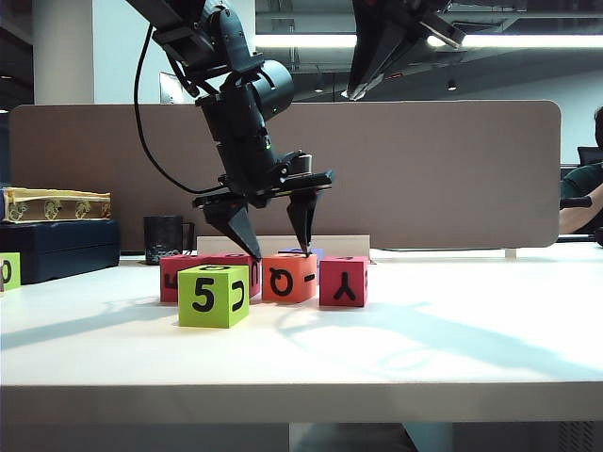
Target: Select the appropriate blocks from the scattered letter blocks on the table and arrange them in a row to spell out "2024".
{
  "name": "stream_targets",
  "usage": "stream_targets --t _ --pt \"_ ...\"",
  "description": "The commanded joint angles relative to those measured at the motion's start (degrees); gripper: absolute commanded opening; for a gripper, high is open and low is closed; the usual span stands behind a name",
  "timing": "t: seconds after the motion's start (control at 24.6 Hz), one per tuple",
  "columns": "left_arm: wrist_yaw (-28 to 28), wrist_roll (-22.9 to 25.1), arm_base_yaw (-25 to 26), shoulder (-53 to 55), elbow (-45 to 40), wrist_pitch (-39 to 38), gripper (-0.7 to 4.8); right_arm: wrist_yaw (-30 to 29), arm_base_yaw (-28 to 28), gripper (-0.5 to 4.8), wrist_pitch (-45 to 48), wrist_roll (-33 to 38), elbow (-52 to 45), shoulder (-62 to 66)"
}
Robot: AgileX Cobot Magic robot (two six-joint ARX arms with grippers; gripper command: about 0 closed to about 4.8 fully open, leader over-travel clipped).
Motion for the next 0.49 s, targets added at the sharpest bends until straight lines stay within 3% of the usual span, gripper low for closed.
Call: stream_targets --t 0.04,0.41,0.49 --pt "2.47 0.02 -0.22 -0.81 0.22 0.76 4.05 -0.26 0.02 -0.01 1.18 -0.17 0.24 -0.42" --pt "2.4 2.75 -0.22 -4.87 0.22 1.31 4.04 -0.26 -0.48 -0.01 3.52 0.07 0.24 -0.44" --pt "-0.9 3.52 -0.09 -6.91 0.22 1.27 3.98 0.24 -0.72 -0.01 3.8 0.07 0.24 -0.39"
